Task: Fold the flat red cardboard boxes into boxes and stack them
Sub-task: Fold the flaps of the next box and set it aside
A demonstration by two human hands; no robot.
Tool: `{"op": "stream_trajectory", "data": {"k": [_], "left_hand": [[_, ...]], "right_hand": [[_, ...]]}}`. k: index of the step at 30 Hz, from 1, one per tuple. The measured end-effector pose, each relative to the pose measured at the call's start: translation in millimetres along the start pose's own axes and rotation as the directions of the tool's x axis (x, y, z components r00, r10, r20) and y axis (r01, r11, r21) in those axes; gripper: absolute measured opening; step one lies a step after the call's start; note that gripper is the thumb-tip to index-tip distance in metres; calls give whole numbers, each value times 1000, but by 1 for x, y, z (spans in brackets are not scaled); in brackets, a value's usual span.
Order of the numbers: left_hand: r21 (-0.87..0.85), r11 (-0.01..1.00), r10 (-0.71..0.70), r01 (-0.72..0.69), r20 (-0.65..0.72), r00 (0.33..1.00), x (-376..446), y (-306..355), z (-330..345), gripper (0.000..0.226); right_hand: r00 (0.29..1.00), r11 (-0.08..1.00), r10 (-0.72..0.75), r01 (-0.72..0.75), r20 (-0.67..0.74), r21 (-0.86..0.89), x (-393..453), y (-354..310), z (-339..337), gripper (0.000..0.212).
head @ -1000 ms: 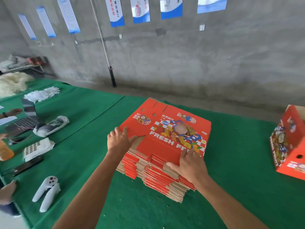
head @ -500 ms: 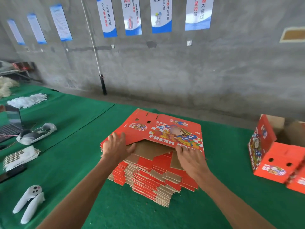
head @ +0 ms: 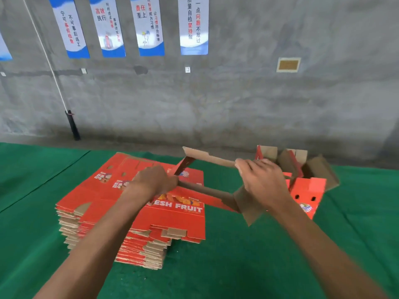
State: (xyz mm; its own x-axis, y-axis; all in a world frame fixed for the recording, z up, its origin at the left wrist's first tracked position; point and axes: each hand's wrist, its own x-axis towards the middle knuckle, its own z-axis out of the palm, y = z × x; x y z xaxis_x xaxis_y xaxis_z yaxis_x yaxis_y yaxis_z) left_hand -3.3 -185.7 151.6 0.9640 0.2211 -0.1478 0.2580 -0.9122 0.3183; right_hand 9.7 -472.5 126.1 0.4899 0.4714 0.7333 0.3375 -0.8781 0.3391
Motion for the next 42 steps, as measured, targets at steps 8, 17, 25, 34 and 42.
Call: {"op": "stream_trajectory", "data": {"k": [8,17,25,34,42], "left_hand": [[-180,976,142,-120,113,983,0,112,-21,28],[-478,857,180,-191,-70,981,22,207,55,20],[-646,747,369,-157,206,906,21,278,118,32],[-114,792,606,-599,265,750,6,276,184,77],[153,658,648,-737,382,659,-18,264,191,37]], "right_hand": [[889,989,141,-149,435,-15,-19,135,-73,23],[570,786,452,-618,686,-5,-105,151,-56,33],[78,-36,163,-996,984,85,-169,98,-46,32],[121,-656,261,-706,958,268,-202,22,-37,26],[366,-84,398,-899,841,431,-185,2,-69,37]]}}
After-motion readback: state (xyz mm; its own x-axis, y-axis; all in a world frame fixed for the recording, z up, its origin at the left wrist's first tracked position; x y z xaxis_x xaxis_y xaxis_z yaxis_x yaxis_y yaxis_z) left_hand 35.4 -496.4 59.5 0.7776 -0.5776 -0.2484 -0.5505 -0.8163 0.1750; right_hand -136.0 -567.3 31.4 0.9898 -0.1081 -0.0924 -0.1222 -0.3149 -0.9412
